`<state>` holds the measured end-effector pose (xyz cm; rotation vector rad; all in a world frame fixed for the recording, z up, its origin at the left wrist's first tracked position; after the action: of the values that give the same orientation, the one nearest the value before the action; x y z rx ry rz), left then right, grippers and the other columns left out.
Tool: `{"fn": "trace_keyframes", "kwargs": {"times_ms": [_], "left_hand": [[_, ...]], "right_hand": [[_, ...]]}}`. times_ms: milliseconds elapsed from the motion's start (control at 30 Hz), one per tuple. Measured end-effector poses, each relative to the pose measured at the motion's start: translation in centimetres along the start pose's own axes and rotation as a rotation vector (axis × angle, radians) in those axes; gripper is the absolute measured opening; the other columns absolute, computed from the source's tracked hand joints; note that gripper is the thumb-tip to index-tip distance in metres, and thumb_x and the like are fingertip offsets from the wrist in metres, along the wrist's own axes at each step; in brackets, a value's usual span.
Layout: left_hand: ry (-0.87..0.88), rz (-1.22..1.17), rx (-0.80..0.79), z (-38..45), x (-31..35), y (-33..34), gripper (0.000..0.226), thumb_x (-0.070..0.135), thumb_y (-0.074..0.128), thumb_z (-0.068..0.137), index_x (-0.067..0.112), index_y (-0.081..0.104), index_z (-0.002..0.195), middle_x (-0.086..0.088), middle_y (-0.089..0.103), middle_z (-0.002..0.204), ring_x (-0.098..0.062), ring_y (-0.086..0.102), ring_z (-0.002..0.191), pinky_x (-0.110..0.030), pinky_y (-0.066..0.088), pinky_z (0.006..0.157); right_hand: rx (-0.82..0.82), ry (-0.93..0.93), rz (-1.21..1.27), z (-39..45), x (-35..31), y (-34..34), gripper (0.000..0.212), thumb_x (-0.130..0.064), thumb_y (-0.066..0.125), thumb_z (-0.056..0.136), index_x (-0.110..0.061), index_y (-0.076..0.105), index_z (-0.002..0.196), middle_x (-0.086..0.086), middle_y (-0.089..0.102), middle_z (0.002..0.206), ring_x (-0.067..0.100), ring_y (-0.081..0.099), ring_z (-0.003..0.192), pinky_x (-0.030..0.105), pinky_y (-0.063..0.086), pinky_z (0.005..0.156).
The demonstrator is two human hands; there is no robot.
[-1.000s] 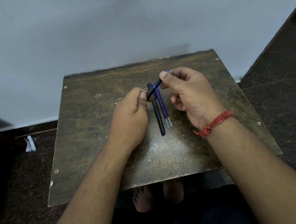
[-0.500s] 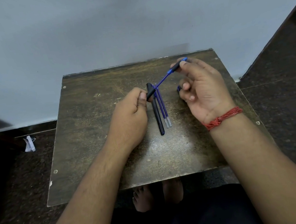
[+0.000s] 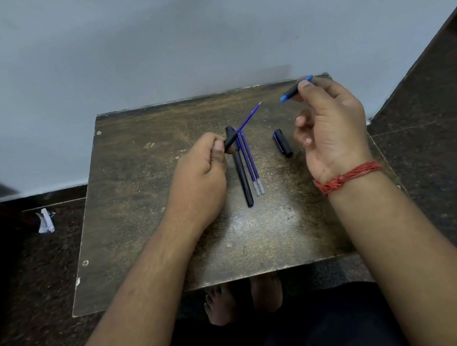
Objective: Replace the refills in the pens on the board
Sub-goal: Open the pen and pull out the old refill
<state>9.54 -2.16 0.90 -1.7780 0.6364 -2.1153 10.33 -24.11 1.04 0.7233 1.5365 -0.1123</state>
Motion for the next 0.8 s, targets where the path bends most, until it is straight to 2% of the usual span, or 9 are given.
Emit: {"fn": "trace_keyframes", "kwargs": {"times_ms": [67, 133, 200, 333, 467, 600, 700, 800], "left_hand": [[-0.013, -0.004, 0.032, 0.0, -0.2, -0.4, 0.029, 0.033, 0.034, 0.104, 0.023, 0.059, 0.093, 0.001, 0.049, 0.063, -0.011, 0.042, 0.055, -0.035, 0.037, 0.054], [-0.030, -0.017, 0.071, 0.1, -0.4, -0.9, 0.029, 0.031, 0.035, 0.105, 0.020, 0.059, 0.094, 0.001, 0.049, 0.063, -0.009, 0.041, 0.055, -0.033, 0.034, 0.053], [-0.038, -0.020, 0.091, 0.1, -0.4, -1.2, 0.029, 0.030, 0.036, 0.105, 0.018, 0.060, 0.095, 0.002, 0.049, 0.064, -0.008, 0.040, 0.055, -0.031, 0.031, 0.053], [-0.040, -0.023, 0.084, 0.0, -0.3, -1.1, 0.029, 0.030, 0.036, 0.105, 0.020, 0.061, 0.095, -0.001, 0.050, 0.065, -0.009, 0.040, 0.055, -0.031, 0.031, 0.052], [-0.043, -0.022, 0.080, 0.0, -0.2, -1.1, 0.029, 0.030, 0.035, 0.105, 0.021, 0.061, 0.095, -0.006, 0.053, 0.067, -0.011, 0.042, 0.056, -0.031, 0.032, 0.053], [-0.048, -0.017, 0.058, 0.0, -0.3, -0.8, 0.029, 0.032, 0.034, 0.105, 0.024, 0.060, 0.094, -0.004, 0.051, 0.066, -0.012, 0.042, 0.056, -0.031, 0.033, 0.054], [-0.045, -0.022, 0.051, -0.1, -0.3, -0.8, 0.029, 0.032, 0.035, 0.105, 0.024, 0.060, 0.094, -0.004, 0.051, 0.065, -0.011, 0.041, 0.055, -0.031, 0.033, 0.053], [-0.033, -0.004, 0.049, 0.0, -0.1, -0.6, 0.028, 0.030, 0.036, 0.105, 0.022, 0.060, 0.094, -0.007, 0.053, 0.066, -0.013, 0.044, 0.057, -0.034, 0.035, 0.053]], "right_hand": [[0.021, -0.163, -0.328, 0.2, -1.9, -0.4, 0.004, -0.014, 0.064, 0.091, -0.017, 0.064, 0.088, -0.001, 0.069, 0.070, 0.012, 0.049, 0.048, 0.022, 0.037, 0.043], [-0.025, -0.275, -0.720, 0.2, -2.6, 0.1, 0.003, -0.020, 0.065, 0.088, -0.021, 0.068, 0.088, -0.006, 0.068, 0.073, 0.007, 0.058, 0.060, 0.022, 0.047, 0.059], [-0.079, -0.289, -1.042, 0.1, -2.0, 0.6, 0.004, -0.026, 0.063, 0.088, -0.026, 0.067, 0.090, -0.010, 0.066, 0.082, 0.005, 0.060, 0.072, 0.021, 0.046, 0.066], [-0.111, -0.234, -1.441, 0.5, -0.6, 0.1, 0.011, -0.029, 0.059, 0.094, -0.025, 0.065, 0.101, -0.002, 0.067, 0.103, 0.020, 0.063, 0.092, 0.033, 0.052, 0.079], [-0.133, -0.186, -1.505, 0.6, 0.1, -0.1, 0.012, -0.028, 0.060, 0.095, -0.022, 0.064, 0.103, 0.002, 0.066, 0.106, 0.024, 0.062, 0.095, 0.041, 0.054, 0.084], [-0.117, -0.211, -1.473, 0.6, -0.4, 0.0, 0.014, -0.031, 0.058, 0.096, -0.022, 0.064, 0.104, 0.000, 0.065, 0.106, 0.022, 0.061, 0.094, 0.037, 0.052, 0.081], [-0.035, -0.318, -1.249, 0.2, -2.5, 0.4, 0.013, -0.032, 0.055, 0.096, -0.023, 0.065, 0.097, -0.004, 0.065, 0.097, 0.016, 0.062, 0.088, 0.032, 0.052, 0.077], [-0.136, -0.209, -0.894, -1.1, -1.2, 2.1, 0.016, -0.035, 0.059, 0.095, -0.022, 0.067, 0.089, -0.008, 0.067, 0.082, 0.009, 0.062, 0.075, 0.025, 0.049, 0.065]]}}
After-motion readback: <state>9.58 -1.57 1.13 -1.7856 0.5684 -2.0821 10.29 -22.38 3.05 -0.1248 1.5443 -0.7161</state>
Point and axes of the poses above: each hand's wrist, its own z-axis towards the middle knuckle, its own y-axis out of the palm, x = y × z, the point moved 10 cm from there along z, towards the middle knuckle
